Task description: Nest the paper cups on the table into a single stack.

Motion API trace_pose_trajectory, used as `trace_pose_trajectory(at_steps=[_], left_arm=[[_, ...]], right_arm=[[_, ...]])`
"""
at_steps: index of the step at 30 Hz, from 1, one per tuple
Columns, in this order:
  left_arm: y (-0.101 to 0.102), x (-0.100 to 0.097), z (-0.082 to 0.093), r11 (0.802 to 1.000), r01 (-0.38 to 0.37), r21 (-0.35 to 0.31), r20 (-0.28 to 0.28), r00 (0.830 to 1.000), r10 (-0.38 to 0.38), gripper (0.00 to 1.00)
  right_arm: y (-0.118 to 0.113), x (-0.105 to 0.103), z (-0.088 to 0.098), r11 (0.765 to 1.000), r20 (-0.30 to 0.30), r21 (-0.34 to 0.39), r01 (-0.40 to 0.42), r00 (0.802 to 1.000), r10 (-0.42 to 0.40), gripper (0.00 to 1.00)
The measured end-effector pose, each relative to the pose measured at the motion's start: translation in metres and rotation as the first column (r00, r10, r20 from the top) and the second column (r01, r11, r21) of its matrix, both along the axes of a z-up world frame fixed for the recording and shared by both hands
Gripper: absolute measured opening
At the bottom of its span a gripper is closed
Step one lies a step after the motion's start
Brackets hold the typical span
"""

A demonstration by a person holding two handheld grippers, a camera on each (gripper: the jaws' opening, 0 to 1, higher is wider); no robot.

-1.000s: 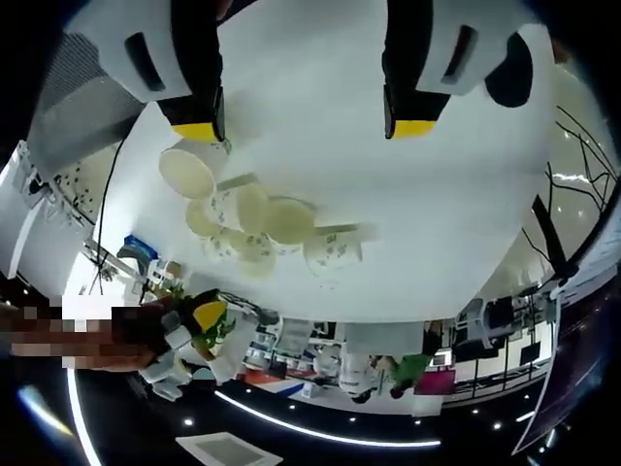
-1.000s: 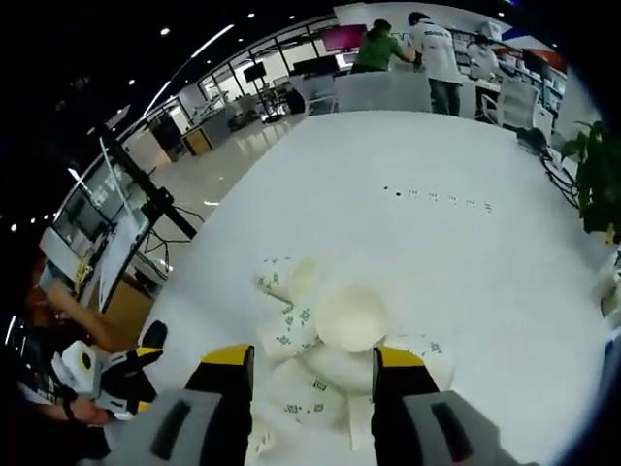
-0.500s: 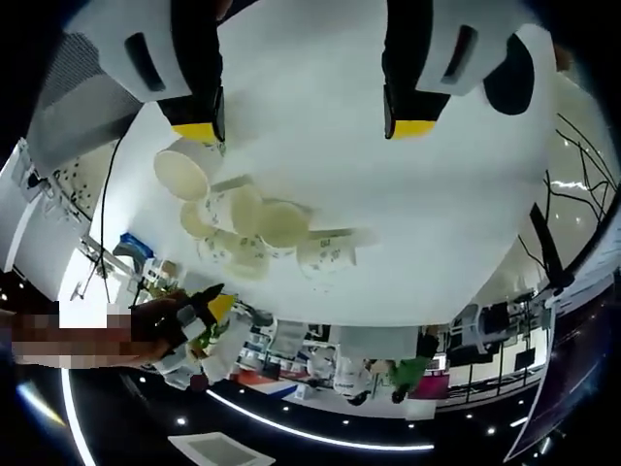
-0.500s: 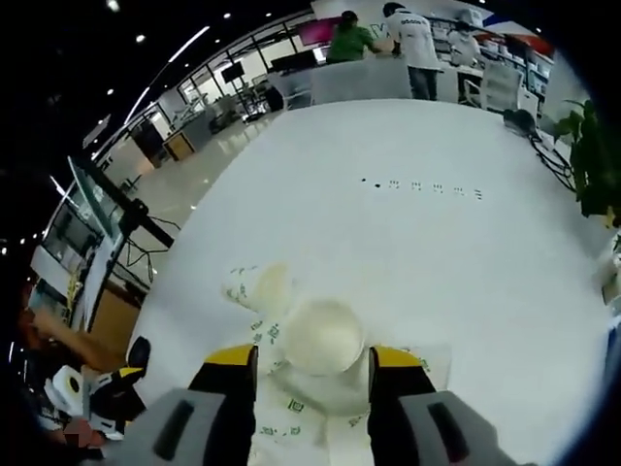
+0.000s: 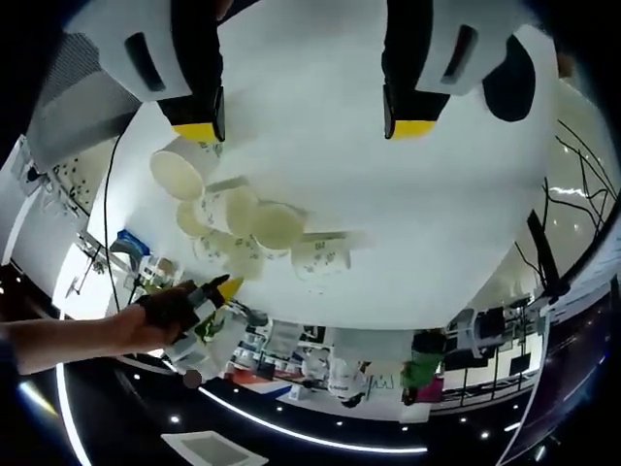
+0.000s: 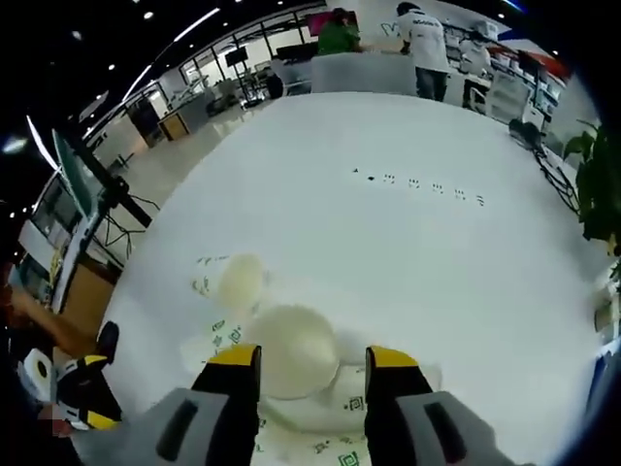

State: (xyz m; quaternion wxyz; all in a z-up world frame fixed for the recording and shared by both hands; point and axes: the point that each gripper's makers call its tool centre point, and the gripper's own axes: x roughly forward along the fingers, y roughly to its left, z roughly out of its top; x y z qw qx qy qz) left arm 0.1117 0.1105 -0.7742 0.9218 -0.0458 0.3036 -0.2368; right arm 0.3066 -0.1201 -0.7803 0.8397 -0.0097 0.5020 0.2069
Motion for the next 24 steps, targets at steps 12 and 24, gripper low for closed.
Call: trace_pose_trajectory(at_steps=[12, 24], left_arm=[[0.001, 0.0, -0.005, 1.0, -0.002, 0.006, -0.01, 1.0, 0.002, 0.65], [0.003, 0.001, -0.006, 1.0, -0.01, 0.01, -0.015, 1.0, 0.011, 0.64]], right_arm=[[0.002, 0.009, -0.03, 0.992, -0.042, -0.088, -0.096, 0.995, 0.093, 0.35], [0.002, 0.011, -0.041, 0.986, -0.085, -0.123, -0.116, 0.991, 0.107, 0.17]])
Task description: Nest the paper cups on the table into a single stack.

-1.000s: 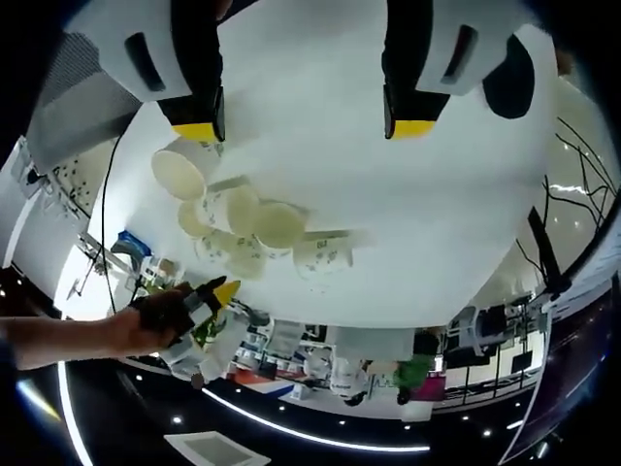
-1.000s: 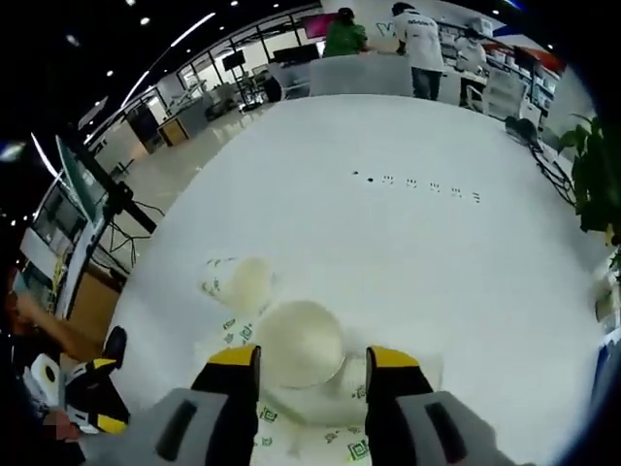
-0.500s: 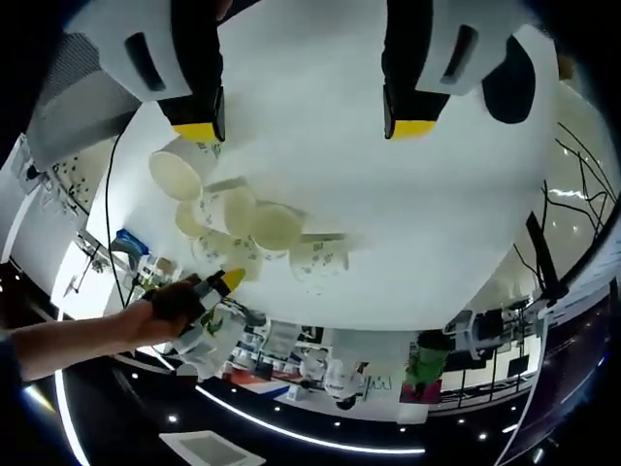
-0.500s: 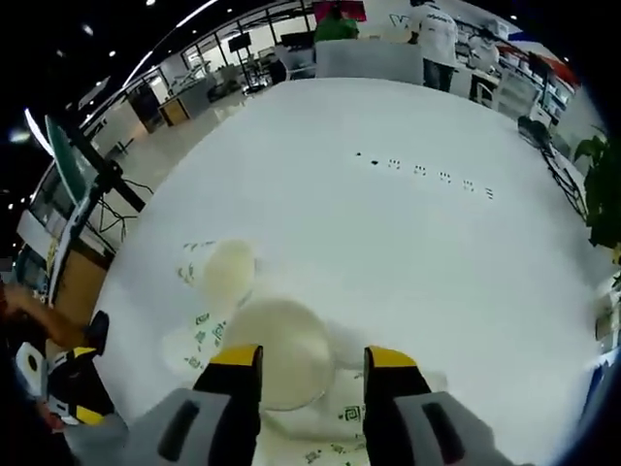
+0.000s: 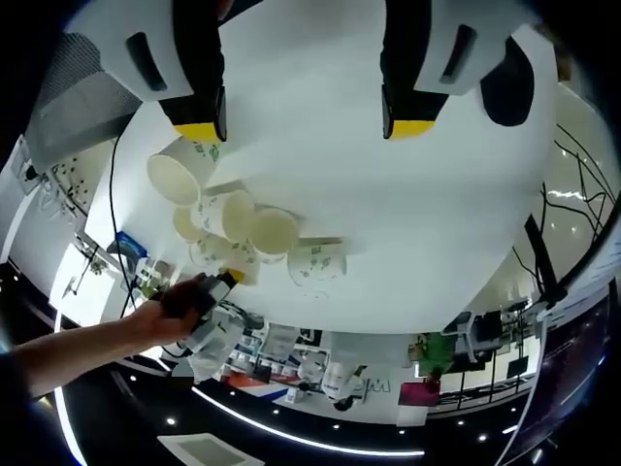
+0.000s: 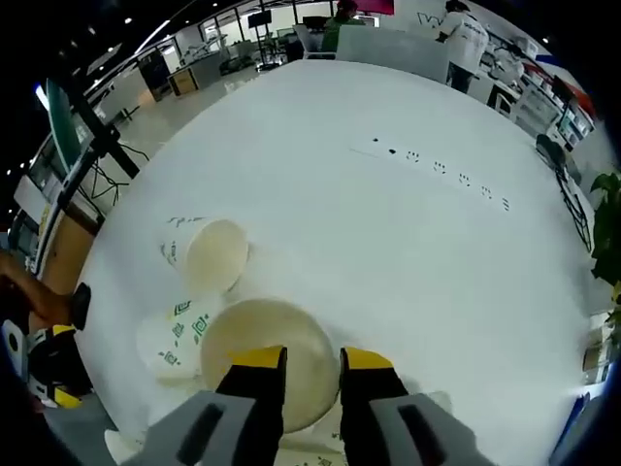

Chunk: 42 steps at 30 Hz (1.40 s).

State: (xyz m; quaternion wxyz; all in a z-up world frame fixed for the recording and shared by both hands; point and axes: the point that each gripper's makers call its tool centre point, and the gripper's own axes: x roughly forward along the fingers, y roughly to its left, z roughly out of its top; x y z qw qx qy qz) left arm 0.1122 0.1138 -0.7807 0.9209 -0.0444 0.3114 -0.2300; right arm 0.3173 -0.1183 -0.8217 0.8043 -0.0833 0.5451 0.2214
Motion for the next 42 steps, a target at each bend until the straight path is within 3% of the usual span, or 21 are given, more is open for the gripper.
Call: trace_pose_trajectory(at_steps=[8, 28, 33, 36, 38, 42], left_arm=[[-0.003, -0.001, 0.002, 1.0, 0.012, 0.007, 0.001, 1.0, -0.012, 0.62], [-0.006, -0.003, 0.001, 1.0, 0.027, 0.011, 0.001, 1.0, -0.027, 0.62], [-0.008, -0.002, 0.0, 0.999, 0.038, 0.015, 0.006, 0.999, -0.038, 0.62], [-0.01, -0.003, 0.002, 0.999, 0.049, 0.017, 0.01, 0.999, -0.049, 0.62], [-0.012, -0.004, 0.002, 0.998, 0.057, 0.018, 0.011, 0.998, -0.057, 0.62], [-0.014, -0.004, 0.003, 0.998, 0.067, 0.018, 0.014, 0.998, -0.067, 0.62]], right_arm=[[-0.007, -0.006, 0.002, 0.999, 0.012, 0.006, 0.04, 0.999, -0.04, 0.0], [-0.02, 0.0, 0.022, 0.994, 0.055, 0.051, 0.094, 0.994, -0.097, 0.0], [-0.029, -0.004, 0.037, 0.992, 0.065, 0.057, 0.11, 0.991, -0.114, 0.0], [-0.035, -0.011, 0.056, 0.988, 0.074, 0.077, 0.135, 0.987, -0.14, 0.0], [-0.038, -0.009, 0.053, 0.986, 0.076, 0.084, 0.144, 0.986, -0.151, 0.0], [-0.045, -0.019, 0.07, 0.988, 0.097, 0.073, 0.135, 0.985, -0.142, 0.0]])
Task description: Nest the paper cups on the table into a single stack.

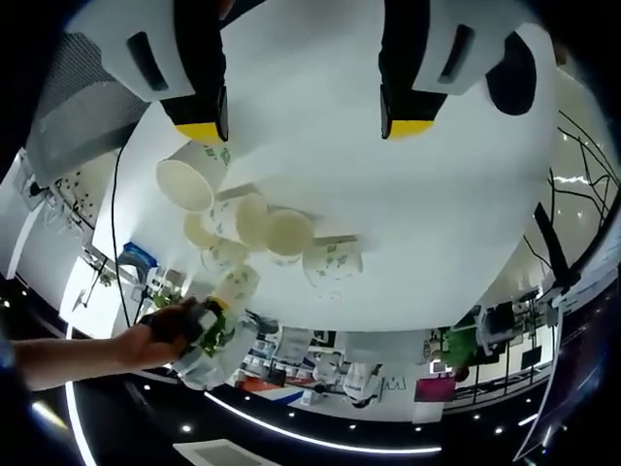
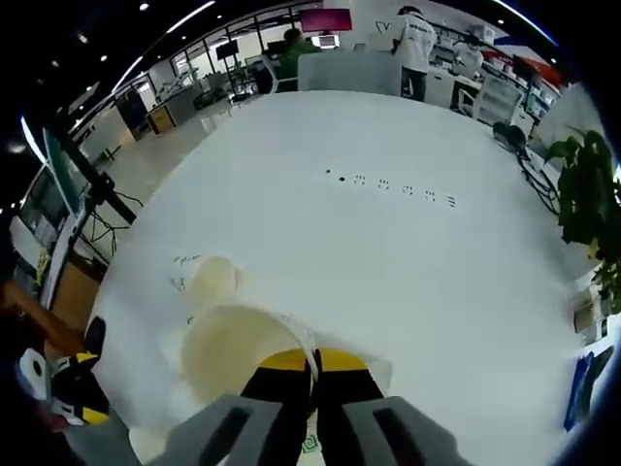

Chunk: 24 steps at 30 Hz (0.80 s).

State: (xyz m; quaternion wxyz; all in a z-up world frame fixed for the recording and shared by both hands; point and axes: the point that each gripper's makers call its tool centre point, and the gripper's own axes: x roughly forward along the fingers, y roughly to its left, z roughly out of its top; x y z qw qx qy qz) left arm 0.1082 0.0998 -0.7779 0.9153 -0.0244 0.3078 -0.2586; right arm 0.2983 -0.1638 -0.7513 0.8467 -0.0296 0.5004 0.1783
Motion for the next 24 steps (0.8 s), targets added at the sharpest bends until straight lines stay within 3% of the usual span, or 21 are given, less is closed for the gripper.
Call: trace_pose_trajectory(at_steps=[2, 11, 16, 18, 24], left_arm=[[-0.001, 0.0, 0.001, 1.0, 0.006, -0.002, 0.002, 1.0, -0.006, 0.62], [-0.006, 0.0, 0.0, 0.999, 0.034, 0.0, 0.012, 0.999, -0.034, 0.62], [-0.009, -0.002, 0.0, 0.999, 0.052, -0.006, 0.013, 0.999, -0.052, 0.63], [-0.01, -0.001, -0.001, 0.998, 0.058, -0.008, 0.015, 0.998, -0.057, 0.63], [-0.009, -0.001, -0.002, 0.998, 0.061, -0.014, 0.018, 0.998, -0.061, 0.63]], right_arm=[[-0.003, 0.0, -0.006, 1.0, -0.002, -0.01, -0.005, 1.0, 0.005, 0.0], [-0.011, -0.024, 0.016, 0.998, 0.017, -0.03, -0.05, 0.999, 0.051, 0.0], [0.003, -0.058, 0.035, 0.993, 0.022, -0.055, -0.101, 0.995, 0.102, 0.0], [0.001, -0.053, 0.032, 0.993, 0.025, -0.047, -0.108, 0.994, 0.109, 0.0], [0.021, -0.075, 0.046, 0.986, 0.033, -0.038, -0.165, 0.986, 0.166, 0.0]])
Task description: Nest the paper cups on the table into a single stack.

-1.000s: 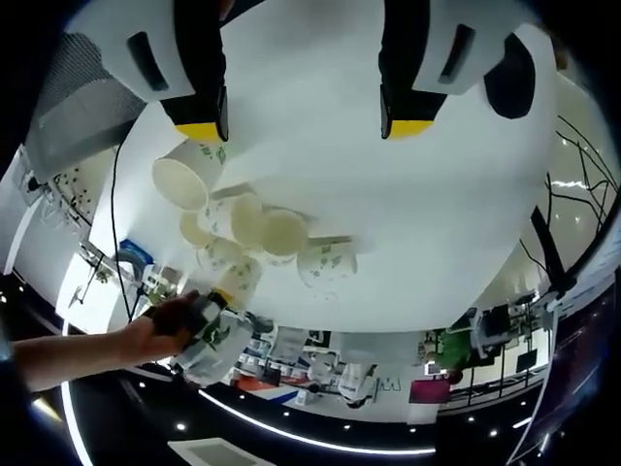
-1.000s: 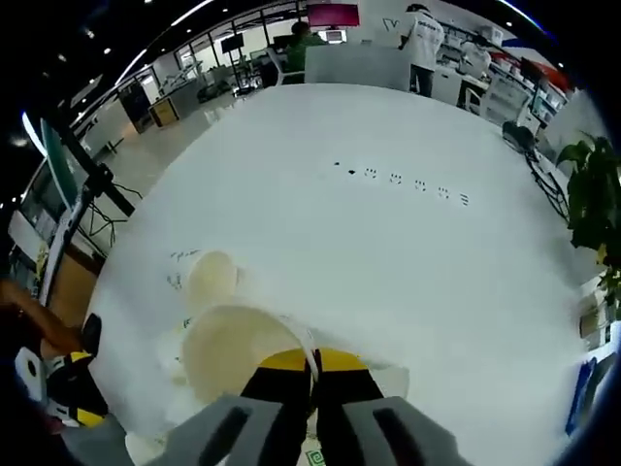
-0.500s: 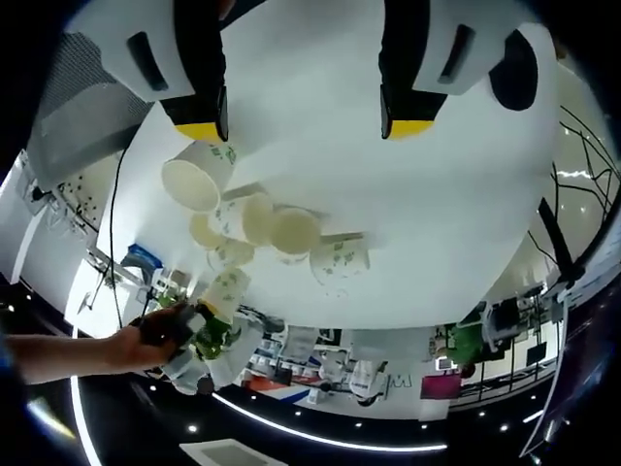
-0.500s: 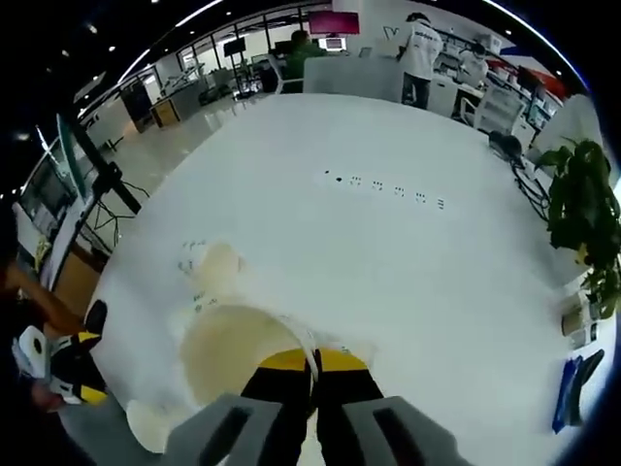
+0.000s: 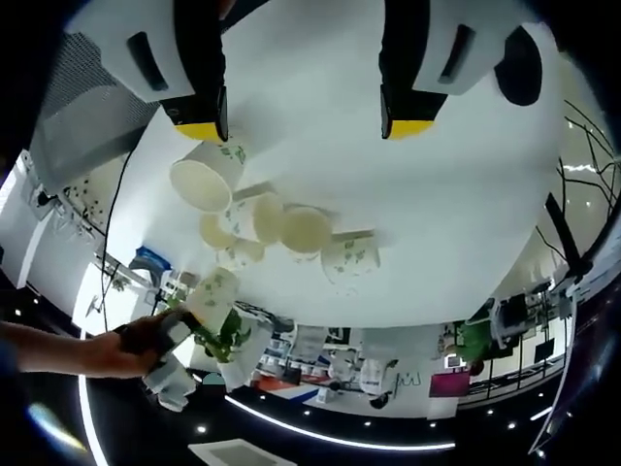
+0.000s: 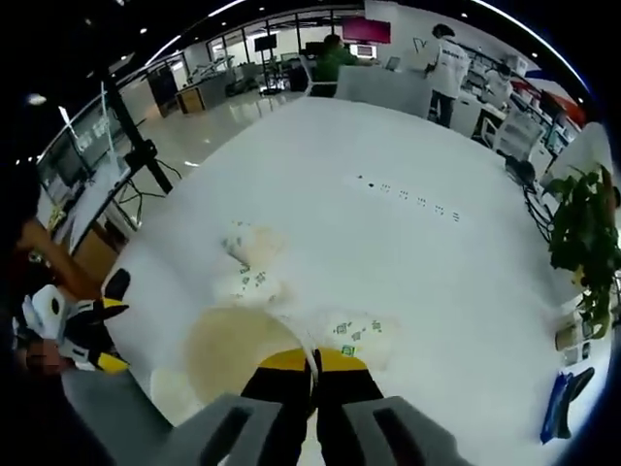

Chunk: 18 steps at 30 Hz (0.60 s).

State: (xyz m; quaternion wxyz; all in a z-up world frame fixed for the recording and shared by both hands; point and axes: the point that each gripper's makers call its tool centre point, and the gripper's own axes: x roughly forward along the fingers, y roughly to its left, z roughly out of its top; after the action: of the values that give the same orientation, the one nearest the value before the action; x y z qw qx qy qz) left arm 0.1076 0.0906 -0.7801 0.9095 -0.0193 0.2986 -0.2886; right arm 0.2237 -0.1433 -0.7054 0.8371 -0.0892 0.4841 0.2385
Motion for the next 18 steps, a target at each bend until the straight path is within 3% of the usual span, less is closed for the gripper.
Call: trace_pose_trajectory(at_steps=[8, 10, 14, 18], left_arm=[[-0.002, -0.002, 0.002, 1.0, 0.008, -0.004, -0.002, 1.0, -0.008, 0.63], [-0.002, -0.002, 0.003, 1.0, 0.01, -0.003, 0.0, 1.0, -0.01, 0.63], [-0.001, -0.002, 0.002, 1.0, 0.011, 0.001, 0.002, 1.0, -0.011, 0.63], [-0.002, -0.002, 0.002, 1.0, 0.015, 0.002, 0.004, 1.0, -0.015, 0.64]], right_arm=[[0.026, -0.019, 0.013, 0.997, -0.013, 0.025, -0.077, 0.997, 0.077, 0.0], [0.034, -0.032, 0.02, 0.995, -0.017, 0.025, -0.101, 0.995, 0.101, 0.0], [0.043, -0.034, 0.019, 0.988, -0.03, 0.031, -0.149, 0.988, 0.15, 0.0], [0.06, -0.055, 0.017, 0.979, -0.053, 0.043, -0.199, 0.978, 0.201, 0.0]])
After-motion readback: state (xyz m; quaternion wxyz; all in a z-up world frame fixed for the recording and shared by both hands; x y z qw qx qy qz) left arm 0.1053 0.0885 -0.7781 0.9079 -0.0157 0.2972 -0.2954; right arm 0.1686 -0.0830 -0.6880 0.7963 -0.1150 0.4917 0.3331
